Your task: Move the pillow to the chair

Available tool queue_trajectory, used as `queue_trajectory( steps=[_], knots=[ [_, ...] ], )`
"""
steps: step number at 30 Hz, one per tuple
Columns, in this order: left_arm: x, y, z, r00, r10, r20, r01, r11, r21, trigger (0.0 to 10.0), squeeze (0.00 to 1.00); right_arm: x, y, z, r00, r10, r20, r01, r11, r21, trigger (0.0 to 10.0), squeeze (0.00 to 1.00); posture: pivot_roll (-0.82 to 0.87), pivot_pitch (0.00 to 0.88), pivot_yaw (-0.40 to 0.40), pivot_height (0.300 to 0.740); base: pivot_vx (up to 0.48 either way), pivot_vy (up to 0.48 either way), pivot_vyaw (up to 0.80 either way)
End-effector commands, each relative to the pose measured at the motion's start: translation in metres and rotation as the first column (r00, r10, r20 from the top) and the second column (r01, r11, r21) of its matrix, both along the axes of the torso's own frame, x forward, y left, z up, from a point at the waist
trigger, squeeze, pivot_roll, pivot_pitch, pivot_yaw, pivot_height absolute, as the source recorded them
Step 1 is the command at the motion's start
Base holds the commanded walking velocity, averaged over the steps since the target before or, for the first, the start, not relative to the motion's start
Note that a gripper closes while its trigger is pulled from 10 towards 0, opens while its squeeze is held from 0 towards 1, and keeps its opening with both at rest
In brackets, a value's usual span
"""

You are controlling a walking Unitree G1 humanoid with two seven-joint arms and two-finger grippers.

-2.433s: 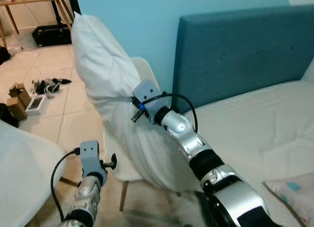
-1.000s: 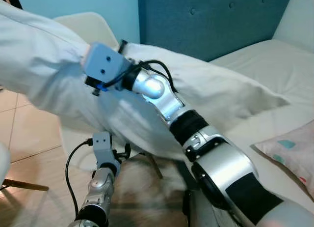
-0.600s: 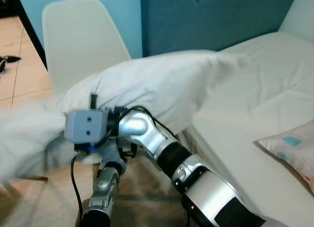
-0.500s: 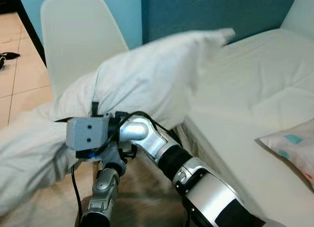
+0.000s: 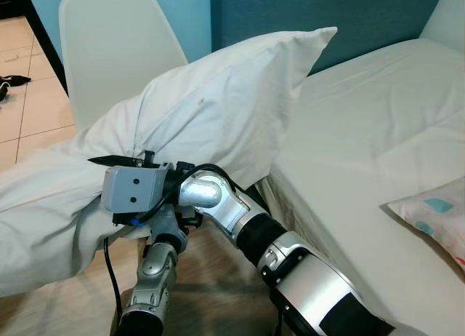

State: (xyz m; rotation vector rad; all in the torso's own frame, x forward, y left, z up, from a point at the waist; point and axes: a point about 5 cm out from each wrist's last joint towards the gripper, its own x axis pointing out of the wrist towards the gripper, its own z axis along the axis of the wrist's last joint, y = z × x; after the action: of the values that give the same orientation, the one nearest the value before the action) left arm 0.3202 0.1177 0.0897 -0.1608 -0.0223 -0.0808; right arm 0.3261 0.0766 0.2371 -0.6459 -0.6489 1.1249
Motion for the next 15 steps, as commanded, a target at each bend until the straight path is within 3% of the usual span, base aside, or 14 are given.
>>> queue_trajectory(
  steps=[1, 2, 3, 4, 6, 8, 11, 12, 15],
  knots=[
    [0.004, 0.001, 0.024, 0.996, -0.023, 0.085, 0.020, 0.999, 0.037, 10.0, 0.00, 0.027, -0.021, 0.009, 0.967, -0.230, -0.113, 0.244, 0.961, 0.129, 10.0, 1.00, -0.01, 0.211, -0.028, 0.491, 0.000, 0.000, 0.00],
    [0.004, 0.001, 0.024, 0.996, -0.023, 0.085, 0.020, 0.999, 0.037, 10.0, 0.00, 0.027, -0.021, 0.009, 0.967, -0.230, -0.113, 0.244, 0.961, 0.129, 10.0, 1.00, -0.01, 0.211, -0.028, 0.491, 0.000, 0.000, 0.00],
    [0.009, 0.006, 0.061, 0.979, -0.052, 0.197, 0.039, 0.997, 0.069, 10.0, 0.00, 0.049, -0.047, 0.016, 0.874, -0.417, -0.250, 0.473, 0.848, 0.240, 10.0, 1.00, 0.01, 0.194, -0.029, 0.491, 0.000, 0.000, 0.00],
    [0.009, 0.006, 0.061, 0.979, -0.052, 0.197, 0.039, 0.997, 0.069, 10.0, 0.00, 0.049, -0.047, 0.016, 0.874, -0.417, -0.250, 0.473, 0.848, 0.240, 10.0, 1.00, 0.01, 0.194, -0.029, 0.491, 0.000, 0.000, 0.00],
    [0.011, 0.011, 0.083, 0.964, -0.066, 0.257, 0.044, 0.995, 0.092, 10.0, 0.00, 0.058, -0.062, 0.018, 0.815, -0.475, -0.332, 0.567, 0.769, 0.294, 10.0, 1.00, 0.01, 0.187, -0.028, 0.491, 0.000, 0.000, 0.00],
    [0.012, 0.016, 0.094, 0.957, -0.071, 0.283, 0.040, 0.993, 0.112, 10.0, 0.00, 0.062, -0.071, 0.020, 0.788, -0.484, -0.379, 0.604, 0.727, 0.327, 10.0, 1.00, 0.01, 0.179, -0.028, 0.491, 0.000, 0.000, 0.00],
    [0.013, 0.019, 0.103, 0.948, -0.081, 0.307, 0.040, 0.989, 0.140, 10.0, 0.00, 0.066, -0.079, 0.023, 0.775, -0.474, -0.419, 0.621, 0.695, 0.362, 10.0, 1.00, 0.01, 0.169, -0.026, 0.491, 0.000, 0.000, 0.00],
    [0.013, 0.020, 0.107, 0.944, -0.091, 0.317, 0.043, 0.987, 0.156, 10.0, 0.00, 0.067, -0.084, 0.025, 0.767, -0.477, -0.428, 0.632, 0.675, 0.381, 10.0, 0.00, 0.00, 0.159, -0.024, 0.491, 0.000, 0.000, 0.00],
    [0.013, 0.019, 0.112, 0.938, -0.107, 0.329, 0.048, 0.982, 0.181, 10.0, 0.00, 0.070, -0.093, 0.025, 0.753, -0.486, -0.444, 0.651, 0.649, 0.394, 10.0, 0.00, 0.00, 0.149, -0.023, 0.491, 0.000, 0.000, 0.00]
  ],
)
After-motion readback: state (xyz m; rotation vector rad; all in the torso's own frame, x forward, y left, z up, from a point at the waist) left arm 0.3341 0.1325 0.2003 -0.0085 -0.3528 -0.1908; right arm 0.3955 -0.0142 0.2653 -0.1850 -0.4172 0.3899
